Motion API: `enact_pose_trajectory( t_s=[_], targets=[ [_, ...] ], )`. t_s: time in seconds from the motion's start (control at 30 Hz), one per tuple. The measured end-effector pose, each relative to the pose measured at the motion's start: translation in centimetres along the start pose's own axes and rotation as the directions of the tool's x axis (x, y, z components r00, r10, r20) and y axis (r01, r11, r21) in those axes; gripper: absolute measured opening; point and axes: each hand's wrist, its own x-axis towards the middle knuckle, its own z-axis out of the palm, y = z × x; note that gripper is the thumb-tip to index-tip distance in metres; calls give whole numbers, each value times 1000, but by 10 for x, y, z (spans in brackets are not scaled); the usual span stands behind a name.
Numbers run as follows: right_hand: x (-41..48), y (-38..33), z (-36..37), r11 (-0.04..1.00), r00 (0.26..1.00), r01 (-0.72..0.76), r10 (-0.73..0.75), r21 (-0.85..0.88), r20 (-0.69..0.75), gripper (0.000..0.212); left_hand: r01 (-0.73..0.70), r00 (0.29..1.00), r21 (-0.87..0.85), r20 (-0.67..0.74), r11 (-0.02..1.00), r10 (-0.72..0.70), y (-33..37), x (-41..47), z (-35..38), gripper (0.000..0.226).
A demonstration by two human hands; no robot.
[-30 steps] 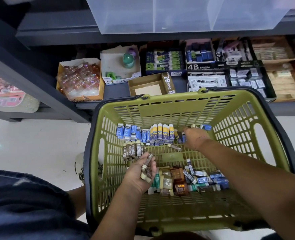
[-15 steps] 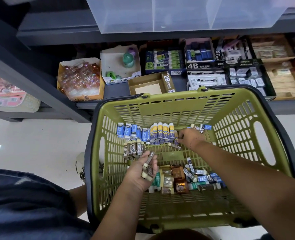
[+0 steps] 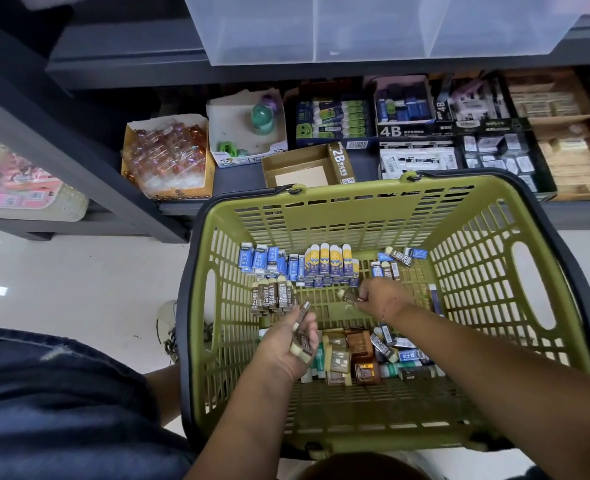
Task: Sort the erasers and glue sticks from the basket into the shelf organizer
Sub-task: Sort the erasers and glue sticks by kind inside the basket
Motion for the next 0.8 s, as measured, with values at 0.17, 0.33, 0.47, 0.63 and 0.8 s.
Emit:
enact_pose_trajectory(
  t_s=[0.17,0.33,0.47,0.63,0.8],
  targets=[
    [-11,-25,7,960,993,-8,-25,278,112,23,-57,982,-95,-182,994,39,3,5,-9,30],
    [-24,-73,10,742,977,5,-145,671,153,20,-100,943,-143,-328,985,48,3,3,-10,35],
    [-20,-109,10,629,974,-32,-155,777,166,10,-148,928,-207,-368,967,63,5,1,-9,40],
    [-20,-115,12,563,979,-49,-136,825,150,15,-145,948,-261,-312,954,59,6,-4,-7,44],
    [-26,-103,12,601,936,39,-301,799,181,21,-101,963,-147,-262,984,60,4,-3,-2,48]
  ],
)
